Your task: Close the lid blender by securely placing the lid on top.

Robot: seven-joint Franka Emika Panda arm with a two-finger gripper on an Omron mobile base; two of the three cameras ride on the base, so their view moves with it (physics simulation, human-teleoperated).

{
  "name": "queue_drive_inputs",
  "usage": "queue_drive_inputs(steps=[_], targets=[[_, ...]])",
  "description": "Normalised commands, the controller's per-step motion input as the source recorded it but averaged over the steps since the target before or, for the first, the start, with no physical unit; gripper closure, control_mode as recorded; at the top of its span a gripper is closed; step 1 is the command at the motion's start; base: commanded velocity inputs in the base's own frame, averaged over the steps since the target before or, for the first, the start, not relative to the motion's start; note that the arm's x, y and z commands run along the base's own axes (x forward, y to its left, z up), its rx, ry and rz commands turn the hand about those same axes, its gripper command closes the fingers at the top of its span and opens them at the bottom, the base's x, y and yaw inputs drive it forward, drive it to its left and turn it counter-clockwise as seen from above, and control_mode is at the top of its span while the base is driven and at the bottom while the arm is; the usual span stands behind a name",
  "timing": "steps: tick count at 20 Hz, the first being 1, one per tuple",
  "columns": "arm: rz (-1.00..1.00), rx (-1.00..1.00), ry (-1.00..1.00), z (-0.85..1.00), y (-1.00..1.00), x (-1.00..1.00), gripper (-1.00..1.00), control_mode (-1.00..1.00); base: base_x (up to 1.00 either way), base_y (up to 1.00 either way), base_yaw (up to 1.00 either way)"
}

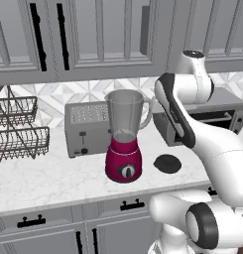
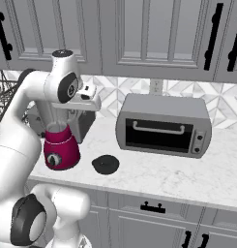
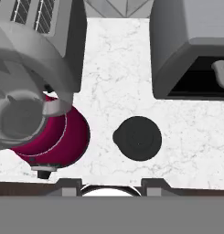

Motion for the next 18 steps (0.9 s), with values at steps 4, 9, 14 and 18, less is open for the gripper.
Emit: queue_drive_inputs(steps=[4,9,14,18], targets=[[-0.01,0.0,0.0,-0.16,-0.16,0.0,-1.0,-1.0,0.0,0.0,0.0],[-0.01,0.01,0.1,-0.64,-0.29,-0.01,-1.0,-1.0,0.0,0.0,0.0],[-0.01,0.0,0.06,-0.9,-0.3,-0.02,-1.0,-1.0,0.0,0.0,0.0],[0.0,0.0,0.09,-0.99,-0.18,0.0,-1.0,-1.0,0.0,0.0,0.0]])
